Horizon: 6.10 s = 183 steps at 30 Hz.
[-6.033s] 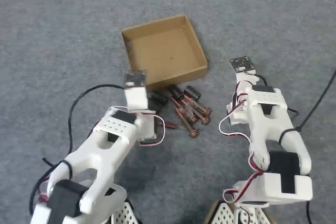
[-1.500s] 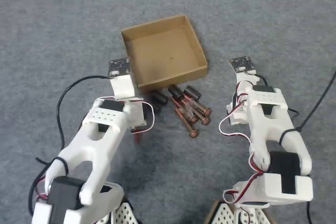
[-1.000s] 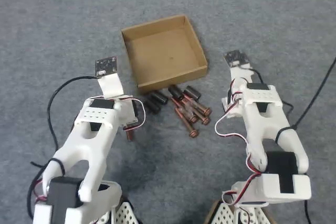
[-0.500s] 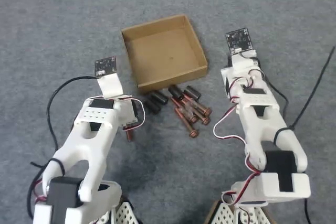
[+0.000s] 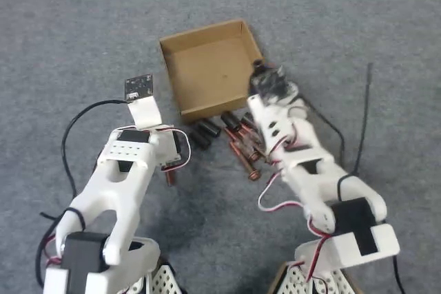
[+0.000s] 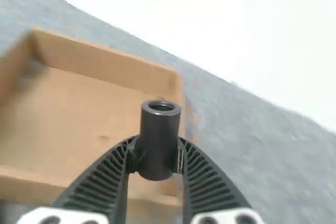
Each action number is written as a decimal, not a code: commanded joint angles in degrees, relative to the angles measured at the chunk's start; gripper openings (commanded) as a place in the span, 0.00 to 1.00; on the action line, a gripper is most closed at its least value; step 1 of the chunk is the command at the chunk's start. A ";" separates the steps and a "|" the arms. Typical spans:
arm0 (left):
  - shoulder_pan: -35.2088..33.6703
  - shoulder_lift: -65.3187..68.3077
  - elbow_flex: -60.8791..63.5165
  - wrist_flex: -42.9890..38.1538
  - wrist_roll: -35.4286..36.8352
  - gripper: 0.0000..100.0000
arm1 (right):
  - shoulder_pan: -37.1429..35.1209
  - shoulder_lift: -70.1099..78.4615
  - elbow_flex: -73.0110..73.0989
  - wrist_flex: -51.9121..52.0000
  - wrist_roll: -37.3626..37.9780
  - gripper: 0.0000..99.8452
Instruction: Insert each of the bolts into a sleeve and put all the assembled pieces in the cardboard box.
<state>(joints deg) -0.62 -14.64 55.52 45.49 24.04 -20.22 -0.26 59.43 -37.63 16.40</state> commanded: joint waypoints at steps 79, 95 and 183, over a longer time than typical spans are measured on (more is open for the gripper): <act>12.92 -30.15 8.13 -34.55 -8.00 0.01 | -22.37 22.37 18.29 -54.90 -21.63 0.01; 14.24 -48.26 19.03 -34.99 -8.35 0.01 | -22.46 22.37 18.64 -54.90 -21.63 0.01; 22.68 -48.70 27.21 -35.52 -8.70 0.01 | -16.75 -0.13 29.71 -33.27 -20.04 0.01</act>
<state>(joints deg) 21.36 -61.58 82.86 11.91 15.69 -38.86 5.63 88.97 -74.46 -4.70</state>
